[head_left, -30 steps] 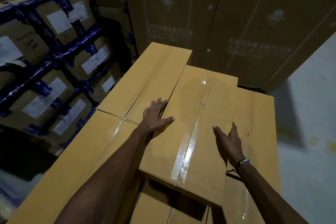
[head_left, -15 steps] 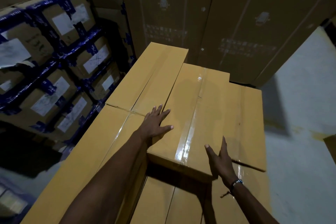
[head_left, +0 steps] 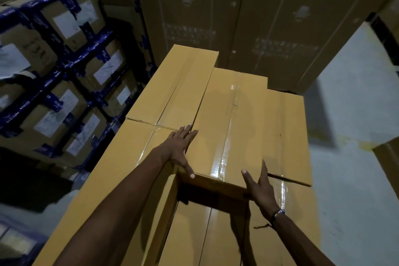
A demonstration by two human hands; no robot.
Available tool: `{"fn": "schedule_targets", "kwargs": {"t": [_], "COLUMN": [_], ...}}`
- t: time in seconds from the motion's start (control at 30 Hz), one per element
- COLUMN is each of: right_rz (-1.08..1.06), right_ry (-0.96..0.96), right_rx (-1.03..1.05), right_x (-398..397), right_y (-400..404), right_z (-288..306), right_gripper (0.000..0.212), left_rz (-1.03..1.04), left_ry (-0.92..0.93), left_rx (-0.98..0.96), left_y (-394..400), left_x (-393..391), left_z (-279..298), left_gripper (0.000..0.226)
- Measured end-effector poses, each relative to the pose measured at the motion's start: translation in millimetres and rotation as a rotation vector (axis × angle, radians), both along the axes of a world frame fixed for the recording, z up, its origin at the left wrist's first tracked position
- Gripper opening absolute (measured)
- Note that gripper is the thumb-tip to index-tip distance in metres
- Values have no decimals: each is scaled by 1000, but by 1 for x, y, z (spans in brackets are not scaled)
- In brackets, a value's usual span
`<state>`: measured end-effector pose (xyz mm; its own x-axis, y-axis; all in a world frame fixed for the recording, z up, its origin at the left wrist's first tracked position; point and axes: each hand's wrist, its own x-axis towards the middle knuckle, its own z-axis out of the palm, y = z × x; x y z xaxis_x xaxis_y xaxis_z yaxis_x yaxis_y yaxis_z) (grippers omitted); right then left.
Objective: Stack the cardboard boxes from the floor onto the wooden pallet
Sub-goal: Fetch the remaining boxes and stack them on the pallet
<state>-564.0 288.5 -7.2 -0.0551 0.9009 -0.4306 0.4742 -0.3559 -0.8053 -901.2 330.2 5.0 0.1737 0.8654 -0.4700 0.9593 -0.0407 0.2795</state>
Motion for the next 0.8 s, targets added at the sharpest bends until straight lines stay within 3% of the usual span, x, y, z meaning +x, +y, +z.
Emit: {"fn": "schedule_targets", "kwargs": {"t": [0.4,0.67,0.8], "right_rz": [-24,-35,-26], "right_ry": [36,28,6], "right_rx": [12,18,16], "right_x": [-6,-10,-11], "right_y": [57,86,101], "right_z": [-7,-8,-9], "right_gripper": [94,93,95], "left_rz": [197,176,227], "left_ry": [-136,-102,-101], "left_rx": [187,319,405], "left_y": [7,9,10], "left_x": [-8,-7,-5], "left_z": [4,5,1], "left_gripper": [138,93,85]}}
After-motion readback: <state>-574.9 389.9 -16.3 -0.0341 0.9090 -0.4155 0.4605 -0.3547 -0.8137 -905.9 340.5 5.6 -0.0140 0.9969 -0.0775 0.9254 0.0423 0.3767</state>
